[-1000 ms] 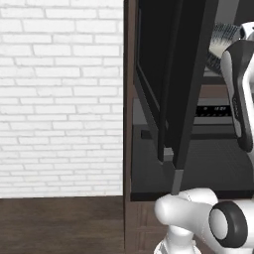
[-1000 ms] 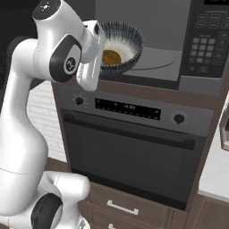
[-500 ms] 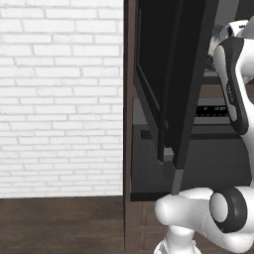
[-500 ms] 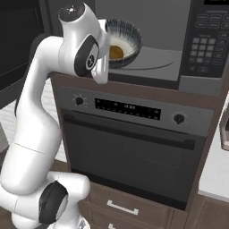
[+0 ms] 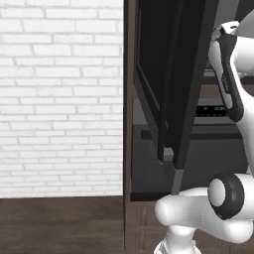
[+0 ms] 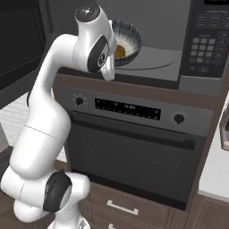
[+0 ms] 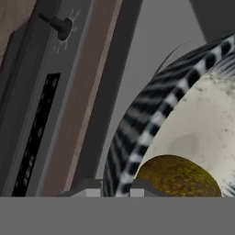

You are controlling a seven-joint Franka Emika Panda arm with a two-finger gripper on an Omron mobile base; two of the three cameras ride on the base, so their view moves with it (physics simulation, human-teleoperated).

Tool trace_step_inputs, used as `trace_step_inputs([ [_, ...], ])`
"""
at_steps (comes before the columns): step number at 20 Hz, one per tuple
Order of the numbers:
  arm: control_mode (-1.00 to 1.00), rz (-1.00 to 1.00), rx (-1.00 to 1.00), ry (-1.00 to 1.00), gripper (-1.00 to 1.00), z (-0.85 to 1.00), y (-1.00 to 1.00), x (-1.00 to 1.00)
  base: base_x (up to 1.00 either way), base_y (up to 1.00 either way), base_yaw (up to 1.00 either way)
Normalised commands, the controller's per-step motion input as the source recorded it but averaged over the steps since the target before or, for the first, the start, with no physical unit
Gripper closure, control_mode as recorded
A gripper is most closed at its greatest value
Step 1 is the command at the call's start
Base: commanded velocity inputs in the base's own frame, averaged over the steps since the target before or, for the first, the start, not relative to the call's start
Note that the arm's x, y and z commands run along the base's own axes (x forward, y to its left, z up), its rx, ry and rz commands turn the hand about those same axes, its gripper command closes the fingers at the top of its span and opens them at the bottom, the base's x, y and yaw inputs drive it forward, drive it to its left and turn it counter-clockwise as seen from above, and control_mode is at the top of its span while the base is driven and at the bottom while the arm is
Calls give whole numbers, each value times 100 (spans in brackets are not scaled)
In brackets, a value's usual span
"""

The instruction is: Pick the avocado from the sink and place it in the bowl. Then pick the bowl and place it in the microwave. Then close the microwave door and press the start button.

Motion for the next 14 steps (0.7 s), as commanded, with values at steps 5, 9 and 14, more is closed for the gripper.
trace_step_inputs([
  [5, -100, 2, -2, 1, 100, -12, 0, 37, 0, 0, 0],
  [9, -100, 0, 0, 0, 100, -1, 0, 31, 0, 0, 0],
  [14, -100, 0, 0, -1, -100, 0, -1, 7, 0, 0, 0],
])
